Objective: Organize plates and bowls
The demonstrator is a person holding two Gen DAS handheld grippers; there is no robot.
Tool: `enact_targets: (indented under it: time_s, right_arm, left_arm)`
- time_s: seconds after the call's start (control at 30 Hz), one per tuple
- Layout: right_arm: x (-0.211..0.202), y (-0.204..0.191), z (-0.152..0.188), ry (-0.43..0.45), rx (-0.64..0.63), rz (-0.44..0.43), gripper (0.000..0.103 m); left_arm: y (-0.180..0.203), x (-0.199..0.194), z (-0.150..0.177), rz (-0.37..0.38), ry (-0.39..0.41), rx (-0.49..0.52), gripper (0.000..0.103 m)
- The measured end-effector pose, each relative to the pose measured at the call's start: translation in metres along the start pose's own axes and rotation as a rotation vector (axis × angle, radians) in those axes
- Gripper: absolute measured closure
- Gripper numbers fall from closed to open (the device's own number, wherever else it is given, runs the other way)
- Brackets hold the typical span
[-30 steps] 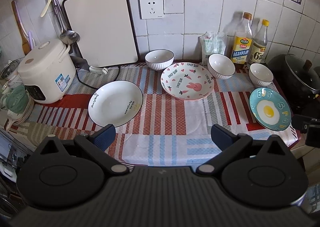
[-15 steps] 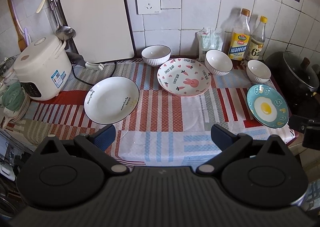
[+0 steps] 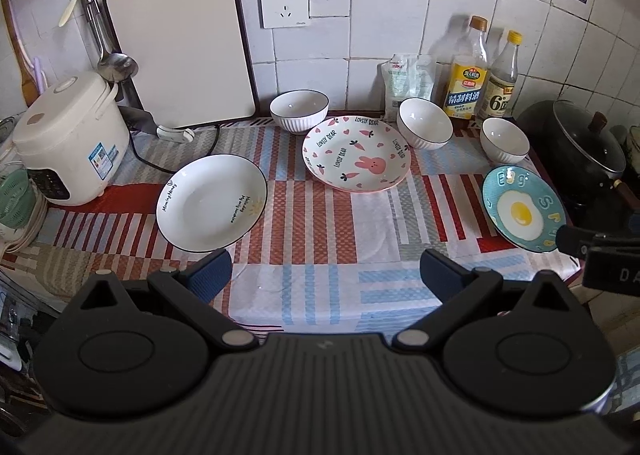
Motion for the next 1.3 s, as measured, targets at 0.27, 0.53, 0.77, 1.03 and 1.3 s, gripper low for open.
enact_targets:
  time_s: [0.27, 0.53, 0.77, 1.03, 1.3]
  right_arm:
    - [-0.008, -0.022, -0.012, 0.047, -0.034, -0.075, 0.0]
    - [0.0, -0.069, -0.04, 0.11, -0.105, -0.18, 0.0]
    - [0.03, -0.122, -0.059, 0.187, -0.121, -0.336, 0.0]
    - [0.09, -0.186, -0.054, 0.148, -0.145, -0.467, 0.001]
    - [0.16, -0.243, -0.044, 0.102, -0.167, -0.518, 0.009]
  left_arm:
    - [-0.009, 0.004, -0.005, 0.004, 0.001, 0.003, 0.002]
    - [-0.061, 0.018, -0.022, -0.013, -0.016, -0.022, 0.003]
    - [-0.116, 0.045, -0.035, -0.046, -0.004, -0.044, 0.006]
    - [-0.175, 0.091, -0.039, -0.055, -0.013, -0.042, 0.006]
    - [-0.225, 0.174, -0.027, -0.058, -0.09, -0.045, 0.017]
Point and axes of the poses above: each gripper's, at about its wrist camera, not at the fingertips, and x roughly the way its jaws point, y to its right, z to its underside, the point moved 10 cm from there along x, roughly the way its jaws point, and after that the axes turned 1 degree about z, right-handed, at the moved point
